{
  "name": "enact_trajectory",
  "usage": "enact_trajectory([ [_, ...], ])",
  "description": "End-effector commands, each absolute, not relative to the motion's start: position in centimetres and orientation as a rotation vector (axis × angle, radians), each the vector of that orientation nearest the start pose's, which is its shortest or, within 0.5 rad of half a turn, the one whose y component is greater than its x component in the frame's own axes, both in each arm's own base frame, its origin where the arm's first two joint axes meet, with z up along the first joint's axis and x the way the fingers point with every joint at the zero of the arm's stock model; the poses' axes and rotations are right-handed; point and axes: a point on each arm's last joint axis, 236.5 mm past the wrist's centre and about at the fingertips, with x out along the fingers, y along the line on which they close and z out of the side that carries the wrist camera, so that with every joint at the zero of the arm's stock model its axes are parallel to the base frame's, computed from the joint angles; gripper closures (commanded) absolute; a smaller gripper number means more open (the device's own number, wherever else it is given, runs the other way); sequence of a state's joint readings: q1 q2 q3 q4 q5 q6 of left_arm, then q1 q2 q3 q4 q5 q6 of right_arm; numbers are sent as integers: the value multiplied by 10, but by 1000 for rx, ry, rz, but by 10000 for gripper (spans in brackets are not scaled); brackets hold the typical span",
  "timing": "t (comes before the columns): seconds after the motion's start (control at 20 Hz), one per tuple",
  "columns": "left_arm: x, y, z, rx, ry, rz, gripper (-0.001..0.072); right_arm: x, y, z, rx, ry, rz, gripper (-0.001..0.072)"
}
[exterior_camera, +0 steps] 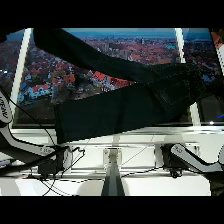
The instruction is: Fold the clothes and pants, and hang the long-sleeved shirts on hangers.
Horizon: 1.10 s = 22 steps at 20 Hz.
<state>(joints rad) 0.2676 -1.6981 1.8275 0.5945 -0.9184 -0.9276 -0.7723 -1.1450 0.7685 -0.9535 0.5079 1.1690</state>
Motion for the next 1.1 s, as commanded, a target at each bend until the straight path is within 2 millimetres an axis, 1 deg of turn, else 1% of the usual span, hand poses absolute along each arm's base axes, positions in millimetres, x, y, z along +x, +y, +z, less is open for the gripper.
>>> enact_trajectory([
  [0.0,573,-17,183,-311,550,-514,685,345,-243,0,555,665,-515,361],
  [0.1,569,-13,195,-321,539,-496,685,345,-243,0,548,669,-515,361],
  [0.15,568,-7,196,-310,544,-461,685,344,-244,-1,542,673,-516,361],
  [0.2,570,6,190,-295,566,-398,686,344,-244,-1,539,674,-516,361],
  [0.25,570,19,176,-291,615,-327,686,344,-244,-1,539,675,-516,361],
  [0.3,569,29,156,-292,679,-271,685,344,-244,-1,541,674,-516,361],
  [0.35,567,33,138,-295,740,-245,685,344,-244,-1,543,672,-516,361],
  [0.5,561,28,87,-336,880,-270,684,344,-244,-1,542,673,-516,361],
  [0.65,566,29,40,-370,960,-269,684,344,-244,-1,542,673,-516,362],
  [0.7,565,28,22,-383,997,-274,684,344,-244,-1,542,673,-516,361],
  [0.8,564,31,-6,-396,1048,-268,684,344,-244,-1,542,673,-516,362],
  [0.9,567,47,-25,-371,1058,-222,683,344,-244,-1,541,673,-516,361],
  [0.95,571,54,-27,-363,1046,-202,678,344,-244,-1,541,673,-516,361],
  [1.0,576,62,-26,-364,1019,-181,633,344,-244,-1,540,673,-516,361],
  [1.05,580,67,-24,-364,998,-165,536,344,-244,-1,540,672,-517,361],
])
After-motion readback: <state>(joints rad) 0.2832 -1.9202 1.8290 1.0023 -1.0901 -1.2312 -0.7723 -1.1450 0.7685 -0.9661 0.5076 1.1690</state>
